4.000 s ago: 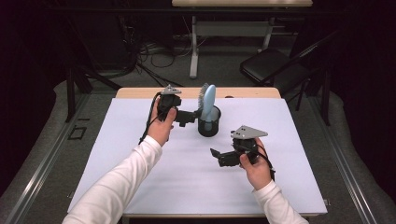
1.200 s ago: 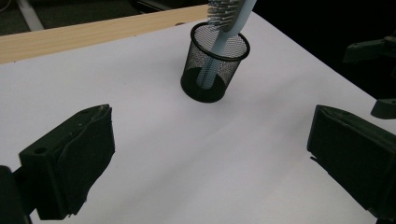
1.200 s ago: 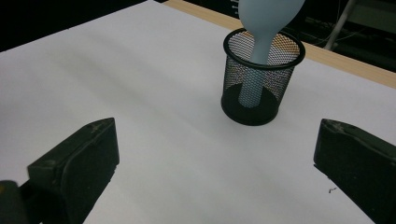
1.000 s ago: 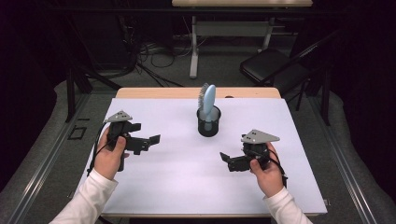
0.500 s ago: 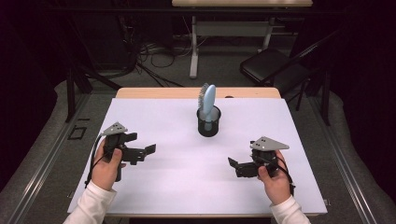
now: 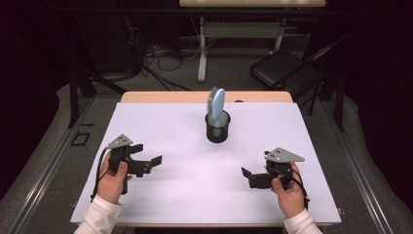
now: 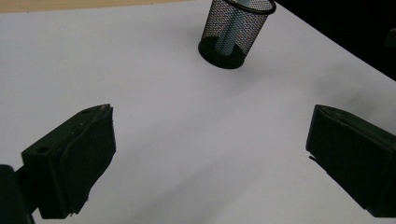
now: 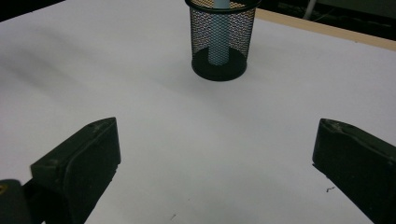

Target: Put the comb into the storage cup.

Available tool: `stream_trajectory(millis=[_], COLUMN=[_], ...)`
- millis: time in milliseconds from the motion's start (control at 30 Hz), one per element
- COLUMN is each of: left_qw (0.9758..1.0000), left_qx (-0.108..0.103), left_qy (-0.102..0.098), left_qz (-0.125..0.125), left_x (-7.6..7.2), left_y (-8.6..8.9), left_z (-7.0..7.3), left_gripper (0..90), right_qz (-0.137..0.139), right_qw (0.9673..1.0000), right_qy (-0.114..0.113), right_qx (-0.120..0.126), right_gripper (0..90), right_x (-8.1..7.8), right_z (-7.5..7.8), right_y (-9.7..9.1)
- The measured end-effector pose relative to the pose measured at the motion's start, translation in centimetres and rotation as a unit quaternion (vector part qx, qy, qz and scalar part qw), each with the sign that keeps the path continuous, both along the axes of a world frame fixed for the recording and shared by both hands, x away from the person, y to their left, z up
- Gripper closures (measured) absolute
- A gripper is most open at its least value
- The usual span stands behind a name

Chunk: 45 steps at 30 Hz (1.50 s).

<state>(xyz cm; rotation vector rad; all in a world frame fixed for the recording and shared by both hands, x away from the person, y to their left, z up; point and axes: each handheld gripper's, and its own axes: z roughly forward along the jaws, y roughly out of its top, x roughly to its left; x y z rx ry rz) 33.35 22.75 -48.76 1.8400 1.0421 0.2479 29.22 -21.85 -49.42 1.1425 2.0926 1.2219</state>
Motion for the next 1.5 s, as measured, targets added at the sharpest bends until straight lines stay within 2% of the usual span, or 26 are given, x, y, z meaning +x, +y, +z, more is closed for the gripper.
stream_trajectory(millis=[267,400,833,967,1067,1300,1500], left_qw=[0.9999,0.9998,0.9994,0.9994,0.9995,0.9994,0.9994], left_qx=[0.009,0.007,-0.019,-0.017,-0.011,0.001,0.004], left_qy=[-0.013,-0.020,-0.028,-0.024,-0.024,-0.025,-0.022], left_qz=[0.003,-0.001,0.013,0.016,0.017,0.024,0.028], left_x=[0.0,-0.2,-0.5,-0.5,-0.4,-0.3,-0.2], left_y=[0.0,0.2,0.9,1.0,1.1,1.3,1.5], left_z=[-1.4,-1.8,-3.3,-3.6,-3.8,-4.1,-4.3], left_gripper=[1.7,1.8,2.0,2.2,2.2,2.2,2.2], right_qz=[-0.011,-0.011,-0.028,-0.039,-0.046,-0.057,-0.063], right_qw=[0.9999,0.9999,0.9996,0.9992,0.9989,0.9983,0.9979], right_qy=[-0.001,0.001,0.000,0.004,0.001,0.010,0.013], right_qx=[0.005,0.004,0.001,0.010,0.009,0.011,0.009], right_gripper=[0.7,1.5,1.7,1.7,1.7,1.7,1.7], right_x=[0.0,0.2,0.2,0.2,0.3,0.6,0.8], right_z=[-0.6,-1.1,-2.0,-2.3,-2.5,-3.2,-3.7], right_y=[-0.5,-0.7,-1.4,-1.8,-2.1,-2.6,-2.7])
